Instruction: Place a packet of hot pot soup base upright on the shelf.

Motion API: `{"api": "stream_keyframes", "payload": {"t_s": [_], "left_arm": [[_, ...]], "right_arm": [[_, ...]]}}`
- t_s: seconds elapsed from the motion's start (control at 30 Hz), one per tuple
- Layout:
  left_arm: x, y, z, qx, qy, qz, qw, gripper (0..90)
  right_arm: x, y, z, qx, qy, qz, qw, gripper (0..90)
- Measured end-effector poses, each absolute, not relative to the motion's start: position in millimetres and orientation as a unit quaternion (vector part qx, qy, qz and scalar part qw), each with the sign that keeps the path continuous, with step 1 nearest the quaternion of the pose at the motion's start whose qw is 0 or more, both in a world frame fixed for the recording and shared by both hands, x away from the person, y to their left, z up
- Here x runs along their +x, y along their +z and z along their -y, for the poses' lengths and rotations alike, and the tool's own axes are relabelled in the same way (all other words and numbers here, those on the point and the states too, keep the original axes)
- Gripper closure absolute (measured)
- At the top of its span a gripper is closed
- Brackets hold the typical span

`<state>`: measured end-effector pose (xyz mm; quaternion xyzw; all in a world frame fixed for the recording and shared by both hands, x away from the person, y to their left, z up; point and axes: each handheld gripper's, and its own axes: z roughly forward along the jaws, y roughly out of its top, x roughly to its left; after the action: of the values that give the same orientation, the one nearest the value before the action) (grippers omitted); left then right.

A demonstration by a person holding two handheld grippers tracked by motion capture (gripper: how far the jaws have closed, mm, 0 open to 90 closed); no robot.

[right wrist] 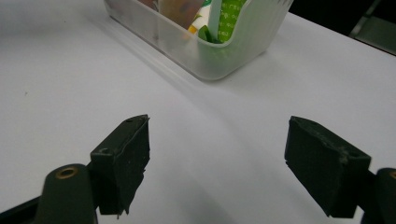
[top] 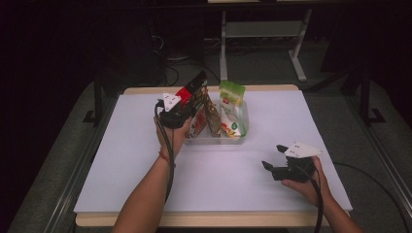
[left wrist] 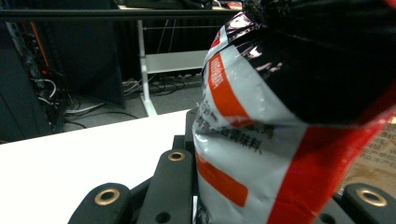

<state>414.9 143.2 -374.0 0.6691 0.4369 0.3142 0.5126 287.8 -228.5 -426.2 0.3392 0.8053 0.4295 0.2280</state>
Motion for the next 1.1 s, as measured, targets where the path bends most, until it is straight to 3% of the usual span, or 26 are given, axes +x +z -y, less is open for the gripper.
{"api": "stream_keyframes", "payload": {"t_s": [1.1], "left_arm": [[406, -363, -156, 0.708, 0.282, -0.397, 0.512, 69.2]], "right_arm": [[287, -427, 224, 0.328, 0.419, -0.816, 0.225, 22.0]]}}
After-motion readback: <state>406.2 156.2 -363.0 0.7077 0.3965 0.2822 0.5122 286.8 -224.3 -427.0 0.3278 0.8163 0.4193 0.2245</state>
